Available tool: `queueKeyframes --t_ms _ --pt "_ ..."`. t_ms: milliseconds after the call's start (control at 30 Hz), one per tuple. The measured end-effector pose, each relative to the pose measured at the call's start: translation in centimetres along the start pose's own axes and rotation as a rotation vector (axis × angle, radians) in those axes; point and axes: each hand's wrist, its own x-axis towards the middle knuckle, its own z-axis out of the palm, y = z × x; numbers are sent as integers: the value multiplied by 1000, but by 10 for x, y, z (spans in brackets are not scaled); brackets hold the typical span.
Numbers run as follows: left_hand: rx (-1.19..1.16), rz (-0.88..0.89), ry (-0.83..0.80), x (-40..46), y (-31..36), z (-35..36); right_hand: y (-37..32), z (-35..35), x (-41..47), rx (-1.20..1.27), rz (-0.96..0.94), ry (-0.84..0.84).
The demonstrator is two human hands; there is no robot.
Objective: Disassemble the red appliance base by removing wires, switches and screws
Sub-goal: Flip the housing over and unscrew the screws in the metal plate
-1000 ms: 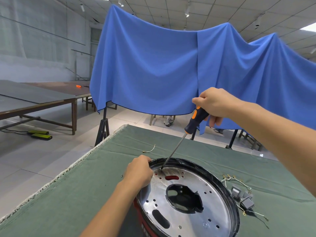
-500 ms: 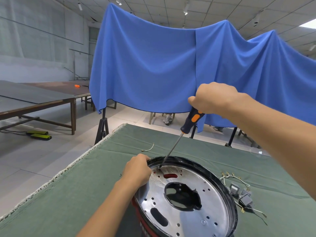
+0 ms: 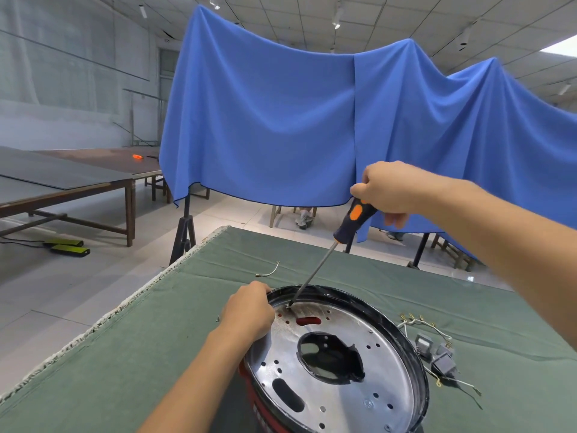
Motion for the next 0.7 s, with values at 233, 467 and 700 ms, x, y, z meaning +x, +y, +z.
queueKeyframes --t_ms 233,467,700 --pt "39 -2 2 3 -1 2 2 10 -10 -70 -46 83" --pt "74 13 12 3 -2 2 -10 0 -9 394 -104 -54" --pt "65 6 11 4 -4 3 -17 9 -12 -19 -13 151"
